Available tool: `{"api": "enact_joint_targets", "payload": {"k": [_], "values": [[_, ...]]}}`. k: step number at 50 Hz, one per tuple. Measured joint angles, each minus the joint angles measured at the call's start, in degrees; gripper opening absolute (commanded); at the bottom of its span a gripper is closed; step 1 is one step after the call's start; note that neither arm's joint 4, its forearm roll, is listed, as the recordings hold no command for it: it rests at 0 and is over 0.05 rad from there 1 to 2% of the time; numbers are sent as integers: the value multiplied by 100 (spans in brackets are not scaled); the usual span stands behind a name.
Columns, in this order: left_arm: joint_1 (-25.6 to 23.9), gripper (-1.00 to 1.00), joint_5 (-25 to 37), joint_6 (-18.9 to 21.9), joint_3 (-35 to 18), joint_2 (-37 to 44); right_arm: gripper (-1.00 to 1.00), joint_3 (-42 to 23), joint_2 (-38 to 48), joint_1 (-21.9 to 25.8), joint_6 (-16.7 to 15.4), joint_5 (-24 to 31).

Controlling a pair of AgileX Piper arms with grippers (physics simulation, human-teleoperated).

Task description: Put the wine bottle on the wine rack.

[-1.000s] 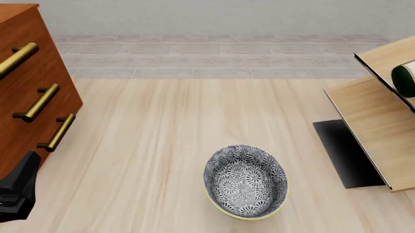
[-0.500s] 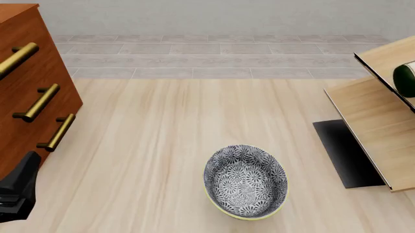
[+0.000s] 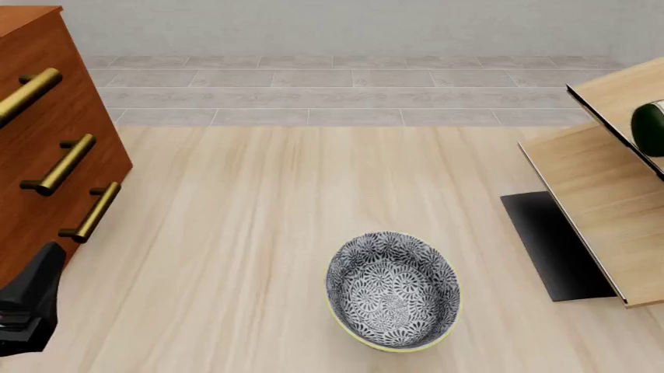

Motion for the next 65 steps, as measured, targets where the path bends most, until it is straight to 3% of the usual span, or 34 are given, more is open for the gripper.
{"api": "enact_joint_targets", "payload": {"k": [47, 65], "values": [[-35, 100, 4, -22, 1, 7, 100, -377, -314, -95, -22, 436], [-69, 100, -37, -15, 1, 29, 100, -458, -684, -23, -248, 713]]}}
